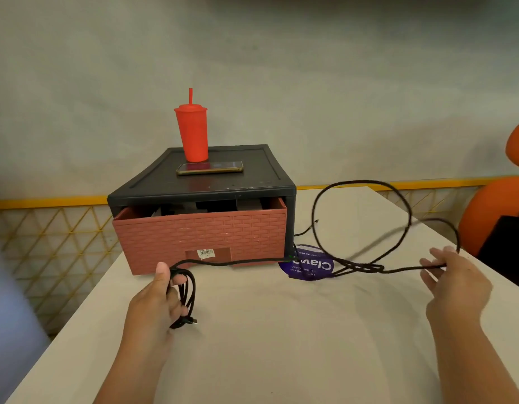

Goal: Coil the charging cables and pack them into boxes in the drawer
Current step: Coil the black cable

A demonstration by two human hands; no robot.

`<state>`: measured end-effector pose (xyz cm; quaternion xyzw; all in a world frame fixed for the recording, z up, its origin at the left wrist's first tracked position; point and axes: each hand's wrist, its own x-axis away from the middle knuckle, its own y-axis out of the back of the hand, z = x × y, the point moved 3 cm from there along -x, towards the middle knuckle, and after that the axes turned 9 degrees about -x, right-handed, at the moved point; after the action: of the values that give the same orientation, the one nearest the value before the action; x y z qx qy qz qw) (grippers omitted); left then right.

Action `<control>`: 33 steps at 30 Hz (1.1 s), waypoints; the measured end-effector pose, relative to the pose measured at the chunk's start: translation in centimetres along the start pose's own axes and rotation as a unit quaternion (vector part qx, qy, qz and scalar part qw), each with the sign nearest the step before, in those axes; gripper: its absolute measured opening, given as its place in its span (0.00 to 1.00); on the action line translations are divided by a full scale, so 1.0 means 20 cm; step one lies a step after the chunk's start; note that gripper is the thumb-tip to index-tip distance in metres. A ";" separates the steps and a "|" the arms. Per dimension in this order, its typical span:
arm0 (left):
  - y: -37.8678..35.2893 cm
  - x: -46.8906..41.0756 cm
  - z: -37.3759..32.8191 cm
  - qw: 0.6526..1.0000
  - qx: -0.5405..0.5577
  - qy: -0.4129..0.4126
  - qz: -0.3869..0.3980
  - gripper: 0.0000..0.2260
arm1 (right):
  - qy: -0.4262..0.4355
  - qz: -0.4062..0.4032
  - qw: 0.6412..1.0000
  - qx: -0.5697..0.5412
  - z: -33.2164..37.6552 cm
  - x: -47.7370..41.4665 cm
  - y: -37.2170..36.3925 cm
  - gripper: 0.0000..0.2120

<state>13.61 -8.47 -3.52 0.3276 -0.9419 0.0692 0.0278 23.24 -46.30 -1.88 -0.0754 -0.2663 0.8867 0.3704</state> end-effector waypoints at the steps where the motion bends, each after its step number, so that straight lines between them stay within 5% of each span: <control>1: 0.01 -0.01 0.00 1.000 0.009 0.003 -0.006 0.20 | -0.038 -0.031 0.998 -0.033 0.00 -0.02 0.02 0.09; 6: 0.13 -0.06 -0.01 0.996 0.079 0.017 -0.047 0.19 | -0.098 -0.104 0.986 -0.089 0.01 -0.12 0.11 0.07; 11: 0.04 -0.04 0.02 0.999 0.014 0.017 -0.035 0.19 | -0.029 0.181 0.983 0.015 0.01 0.07 -0.10 0.08; 16: 0.02 -0.02 0.02 1.000 -0.020 0.013 -0.016 0.20 | 0.145 0.505 0.819 0.233 -0.12 0.45 -0.27 0.10; 19: 0.02 -0.02 0.02 1.000 -0.025 0.011 -0.013 0.20 | 0.398 0.500 0.668 0.381 -0.21 0.55 -0.31 0.12; 21: 0.03 -0.03 0.02 1.000 -0.022 0.010 -0.014 0.20 | 0.487 0.474 0.632 0.373 -0.23 0.53 -0.32 0.07; 22: 0.04 -0.03 0.02 1.000 -0.015 0.012 -0.015 0.20 | 0.485 0.460 0.652 0.358 -0.21 0.51 -0.31 0.05; 24: 0.06 -0.04 0.01 1.000 0.005 0.012 -0.025 0.20 | 0.393 0.400 0.773 0.295 -0.14 0.39 -0.29 0.05; 27: 0.11 -0.06 0.00 0.997 0.049 0.019 -0.052 0.19 | 0.112 0.256 0.959 0.035 -0.06 0.19 -0.20 0.12; 30: 0.16 -0.08 0.01 0.992 0.095 0.032 -0.079 0.18 | -0.108 0.083 0.960 -0.245 -0.05 -0.02 -0.04 0.12; 33: 0.19 -0.10 0.02 0.988 0.107 0.037 -0.103 0.17 | -0.195 -0.005 0.947 -0.256 -0.13 -0.15 0.08 0.14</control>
<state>12.74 -4.32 -4.47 0.4213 -0.8885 0.1785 0.0348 25.30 -48.29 -5.04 0.0084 -0.5519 0.7841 0.2840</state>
